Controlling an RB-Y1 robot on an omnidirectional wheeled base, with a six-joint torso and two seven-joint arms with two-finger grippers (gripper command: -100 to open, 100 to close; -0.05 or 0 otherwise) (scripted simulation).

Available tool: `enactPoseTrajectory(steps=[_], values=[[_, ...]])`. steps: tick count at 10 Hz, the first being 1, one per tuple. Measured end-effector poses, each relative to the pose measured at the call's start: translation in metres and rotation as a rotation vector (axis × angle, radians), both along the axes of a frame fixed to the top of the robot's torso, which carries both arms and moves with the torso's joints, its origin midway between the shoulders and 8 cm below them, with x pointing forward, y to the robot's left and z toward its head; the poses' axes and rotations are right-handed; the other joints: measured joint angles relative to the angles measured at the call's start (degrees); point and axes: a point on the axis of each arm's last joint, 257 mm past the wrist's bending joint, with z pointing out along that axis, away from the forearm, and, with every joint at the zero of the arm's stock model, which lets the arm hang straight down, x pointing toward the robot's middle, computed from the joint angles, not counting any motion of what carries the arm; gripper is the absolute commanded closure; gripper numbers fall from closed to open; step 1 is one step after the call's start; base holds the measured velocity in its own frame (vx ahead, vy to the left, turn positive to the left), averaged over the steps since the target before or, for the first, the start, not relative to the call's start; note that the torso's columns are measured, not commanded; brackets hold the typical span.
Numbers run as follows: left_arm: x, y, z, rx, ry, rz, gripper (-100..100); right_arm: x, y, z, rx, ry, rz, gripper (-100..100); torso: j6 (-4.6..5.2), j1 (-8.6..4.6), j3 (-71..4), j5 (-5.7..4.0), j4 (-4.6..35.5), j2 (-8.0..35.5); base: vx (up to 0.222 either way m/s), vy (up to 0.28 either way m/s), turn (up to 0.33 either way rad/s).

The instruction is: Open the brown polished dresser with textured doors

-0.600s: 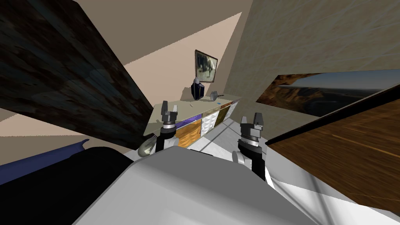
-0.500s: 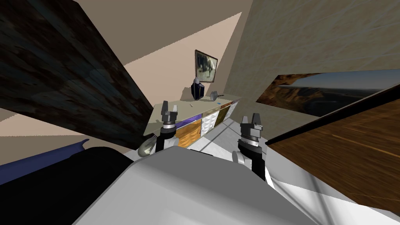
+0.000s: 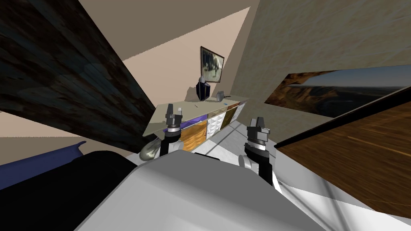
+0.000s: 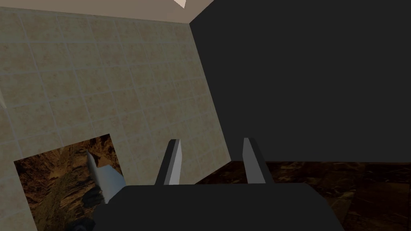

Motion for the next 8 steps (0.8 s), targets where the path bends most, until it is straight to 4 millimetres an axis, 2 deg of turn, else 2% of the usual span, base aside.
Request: enactPoseTrajectory(steps=[3,4,5,8], values=[[0.0000,0.0000,0.0000,0.000,0.000,0.000,0,0.0000,0.0000,0.0000,0.000,0.000,0.000,0,0.00,0.00,-25.4,0.00,12.7,12.7,0.000,0.000,0.000],[0.0000,0.0000,0.0000,0.000,0.000,0.000,0,0.0000,0.0000,0.0000,0.000,0.000,0.000,-100,0.00,0.00,-33.8,0.00,16.9,16.9,0.025,-0.008,0.104],[0.0001,0.0000,-0.0002,0.000,0.000,0.000,0,0.0005,0.0017,-0.0009,-0.002,0.003,0.015,-100,-0.02,-0.02,-37.8,0.00,18.8,18.8,0.042,-0.020,0.130],[0.0001,0.0000,-0.0002,0.000,0.001,0.000,0,0.0040,0.0079,-0.0072,0.028,0.012,0.104,-100,-0.01,-0.05,-39.3,-0.01,19.5,19.4,0.081,-0.038,0.221]])
